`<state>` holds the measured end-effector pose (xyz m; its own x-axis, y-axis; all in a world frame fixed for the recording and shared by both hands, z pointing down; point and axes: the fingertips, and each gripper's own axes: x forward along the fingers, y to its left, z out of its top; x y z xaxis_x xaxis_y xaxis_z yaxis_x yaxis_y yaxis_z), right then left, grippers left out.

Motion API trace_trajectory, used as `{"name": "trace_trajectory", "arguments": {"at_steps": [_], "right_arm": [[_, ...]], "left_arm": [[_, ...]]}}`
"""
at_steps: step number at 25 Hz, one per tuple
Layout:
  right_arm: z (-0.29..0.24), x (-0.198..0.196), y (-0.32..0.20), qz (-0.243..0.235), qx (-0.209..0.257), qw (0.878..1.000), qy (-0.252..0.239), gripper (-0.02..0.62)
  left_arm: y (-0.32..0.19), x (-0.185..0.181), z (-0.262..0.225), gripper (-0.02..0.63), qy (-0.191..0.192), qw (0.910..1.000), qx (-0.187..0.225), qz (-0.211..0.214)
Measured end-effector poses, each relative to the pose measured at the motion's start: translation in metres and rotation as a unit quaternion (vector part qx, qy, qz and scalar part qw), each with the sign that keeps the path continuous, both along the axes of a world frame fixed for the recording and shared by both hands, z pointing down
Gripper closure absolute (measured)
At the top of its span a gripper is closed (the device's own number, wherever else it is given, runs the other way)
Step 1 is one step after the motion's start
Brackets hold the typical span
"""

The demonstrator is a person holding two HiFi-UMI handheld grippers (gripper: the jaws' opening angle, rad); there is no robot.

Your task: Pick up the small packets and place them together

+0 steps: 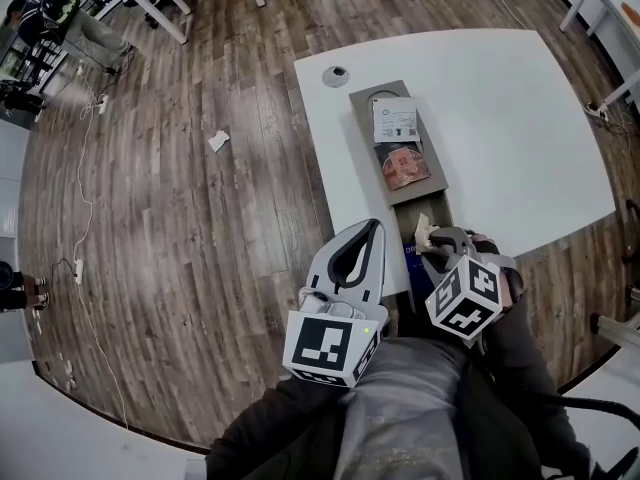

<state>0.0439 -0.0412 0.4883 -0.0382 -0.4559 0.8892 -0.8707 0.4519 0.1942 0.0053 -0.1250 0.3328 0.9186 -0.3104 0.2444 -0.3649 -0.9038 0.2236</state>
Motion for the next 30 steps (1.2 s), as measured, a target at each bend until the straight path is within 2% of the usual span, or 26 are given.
{"name": "trace_trajectory", "arguments": {"at_steps": [8,15,22,30], "right_arm": [[-0.050,-0.006,-0.002,0.019,0.056,0.998,0.031,0.477],[-0.060,-0.005,-0.005,0.018,0.073,0.997,0.030,0.477],[-0.078,0.012,-0.040,0.002,0.102,0.994,0.027,0.476],[-0.104,0.050,-0.103,-0.029,0.125,0.991,0.047,0.476]], "left_arm": [[0.013,-0.011,-0.039,0.603,0.043,0.9984,0.033,0.011],[0.021,-0.011,-0.034,0.603,0.033,0.9988,0.033,0.016],[-0.001,-0.005,-0.031,0.603,0.021,0.9993,0.026,-0.014],[-0.036,0.000,-0.028,0.603,0.012,0.9978,0.016,-0.064]]}}
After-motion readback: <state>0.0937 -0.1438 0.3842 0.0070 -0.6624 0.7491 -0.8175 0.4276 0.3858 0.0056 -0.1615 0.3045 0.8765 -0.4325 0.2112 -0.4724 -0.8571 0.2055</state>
